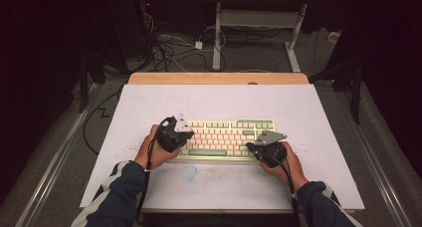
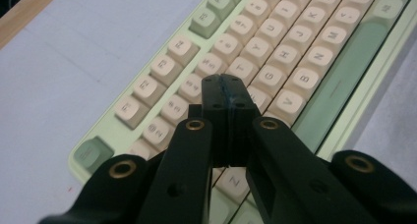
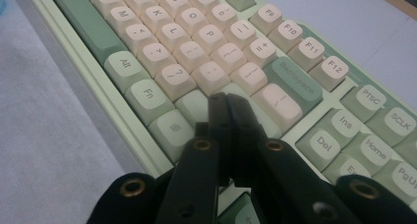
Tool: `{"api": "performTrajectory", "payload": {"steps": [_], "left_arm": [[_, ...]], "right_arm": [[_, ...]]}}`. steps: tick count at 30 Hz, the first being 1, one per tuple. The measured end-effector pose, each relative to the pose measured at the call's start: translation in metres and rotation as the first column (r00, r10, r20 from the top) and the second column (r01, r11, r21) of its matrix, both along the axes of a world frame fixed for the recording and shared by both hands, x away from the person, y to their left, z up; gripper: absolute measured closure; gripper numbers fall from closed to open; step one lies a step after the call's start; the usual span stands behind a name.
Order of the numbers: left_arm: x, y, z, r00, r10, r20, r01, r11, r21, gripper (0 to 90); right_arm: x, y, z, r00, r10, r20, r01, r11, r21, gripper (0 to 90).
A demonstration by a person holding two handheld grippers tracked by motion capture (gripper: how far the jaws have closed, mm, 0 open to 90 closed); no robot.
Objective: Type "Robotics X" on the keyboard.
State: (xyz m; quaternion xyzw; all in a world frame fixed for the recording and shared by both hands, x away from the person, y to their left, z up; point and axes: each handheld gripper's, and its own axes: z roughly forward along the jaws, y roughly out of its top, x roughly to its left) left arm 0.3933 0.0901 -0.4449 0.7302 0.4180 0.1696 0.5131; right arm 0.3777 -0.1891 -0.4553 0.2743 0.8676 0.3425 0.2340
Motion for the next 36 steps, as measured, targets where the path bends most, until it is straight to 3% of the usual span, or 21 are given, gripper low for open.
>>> {"api": "performTrajectory", "payload": {"steps": [5, 12, 29, 33, 36], "left_arm": [[0.009, -0.018, -0.005, 0.9999, -0.007, -0.01, 0.008, 0.9994, 0.033, 86.7], [0.016, -0.026, -0.012, 0.9996, -0.007, -0.027, 0.009, 0.9984, 0.055, 86.7], [0.019, -0.027, -0.018, 0.9992, 0.003, -0.039, 0.001, 0.9957, 0.092, 86.7], [0.018, -0.029, -0.02, 0.9997, 0.002, -0.025, 0.001, 0.9945, 0.105, 86.4], [0.016, -0.027, -0.014, 1.0, 0.005, -0.001, -0.005, 0.9969, 0.078, 85.3]], "right_arm": [[-0.001, 0.001, 0.0, 1.0, 0.0, 0.006, 0.0, 1.0, -0.007, 90.0], [-0.001, 0.001, 0.0, 1.0, 0.001, 0.01, -0.001, 1.0, -0.01, 90.0], [-0.002, 0.001, 0.0, 0.9999, -0.001, 0.016, 0.001, 1.0, -0.015, 90.0], [-0.002, 0.001, 0.0, 0.9999, -0.001, 0.015, 0.001, 1.0, -0.014, 90.0], [-0.002, 0.001, 0.0, 0.9999, -0.001, 0.014, 0.001, 1.0, -0.016, 90.0]]}}
